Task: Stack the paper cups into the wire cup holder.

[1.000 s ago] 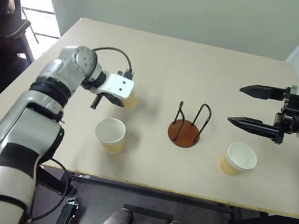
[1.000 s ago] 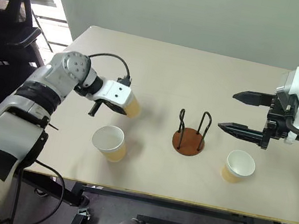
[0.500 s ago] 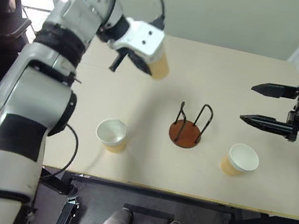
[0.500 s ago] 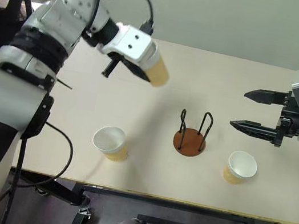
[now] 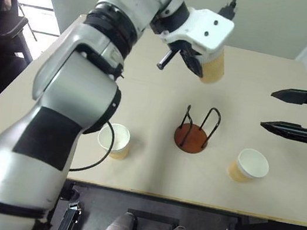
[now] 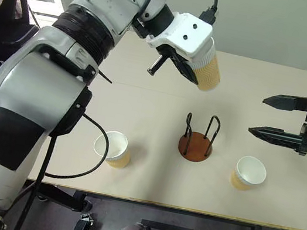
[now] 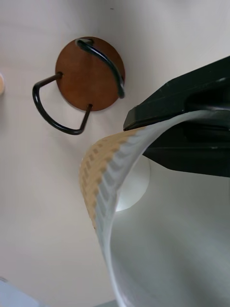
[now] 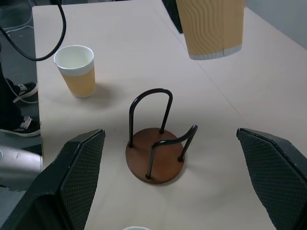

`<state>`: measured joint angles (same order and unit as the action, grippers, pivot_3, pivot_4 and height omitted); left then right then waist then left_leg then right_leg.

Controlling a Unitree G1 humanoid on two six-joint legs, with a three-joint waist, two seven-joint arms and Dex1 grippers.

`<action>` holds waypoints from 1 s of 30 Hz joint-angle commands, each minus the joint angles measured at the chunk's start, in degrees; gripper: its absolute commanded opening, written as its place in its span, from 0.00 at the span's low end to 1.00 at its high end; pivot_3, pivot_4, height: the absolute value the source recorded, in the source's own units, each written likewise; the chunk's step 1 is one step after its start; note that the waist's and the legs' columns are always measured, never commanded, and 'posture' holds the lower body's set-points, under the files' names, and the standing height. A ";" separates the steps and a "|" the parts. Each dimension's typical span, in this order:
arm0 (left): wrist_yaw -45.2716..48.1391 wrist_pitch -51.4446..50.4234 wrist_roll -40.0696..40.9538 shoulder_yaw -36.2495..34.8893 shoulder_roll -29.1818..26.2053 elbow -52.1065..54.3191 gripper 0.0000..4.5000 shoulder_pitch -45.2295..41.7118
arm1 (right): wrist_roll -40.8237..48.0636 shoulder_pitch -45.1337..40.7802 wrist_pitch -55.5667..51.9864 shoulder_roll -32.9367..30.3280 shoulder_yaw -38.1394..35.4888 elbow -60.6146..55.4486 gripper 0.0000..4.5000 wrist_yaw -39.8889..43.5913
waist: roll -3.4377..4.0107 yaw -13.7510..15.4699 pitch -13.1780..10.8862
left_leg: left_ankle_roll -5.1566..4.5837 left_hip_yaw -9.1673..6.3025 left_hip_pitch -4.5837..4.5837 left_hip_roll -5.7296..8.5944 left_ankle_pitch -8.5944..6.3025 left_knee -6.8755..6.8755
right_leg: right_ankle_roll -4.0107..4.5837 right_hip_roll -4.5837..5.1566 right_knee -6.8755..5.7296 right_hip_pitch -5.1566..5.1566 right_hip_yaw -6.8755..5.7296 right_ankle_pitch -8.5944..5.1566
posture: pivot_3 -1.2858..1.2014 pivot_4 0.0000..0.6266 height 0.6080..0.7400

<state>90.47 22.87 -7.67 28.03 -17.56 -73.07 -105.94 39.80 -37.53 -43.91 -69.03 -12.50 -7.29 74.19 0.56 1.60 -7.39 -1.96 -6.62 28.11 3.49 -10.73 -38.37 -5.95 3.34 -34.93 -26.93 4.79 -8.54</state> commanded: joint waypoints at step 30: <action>2.03 1.97 18.19 24.93 0.64 9.88 0.01 3.34 | 2.13 0.87 -1.28 -1.78 -3.38 -2.38 1.00 -0.60 | 0.02 0.28 0.00 | -0.54 0.48 -0.04 0.05 -0.27 -1.55 | -0.35 0.04 -0.02 0.59 0.19 0.38 | 0.52 0.24 1.00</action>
<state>90.59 24.02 10.77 53.34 -16.99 -63.25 -101.88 40.97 -36.37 -45.36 -70.01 -12.85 -8.80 73.91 0.58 1.89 -7.39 -2.50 -6.14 28.08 3.54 -11.01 -39.95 -6.30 3.38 -34.96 -26.32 4.99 -8.16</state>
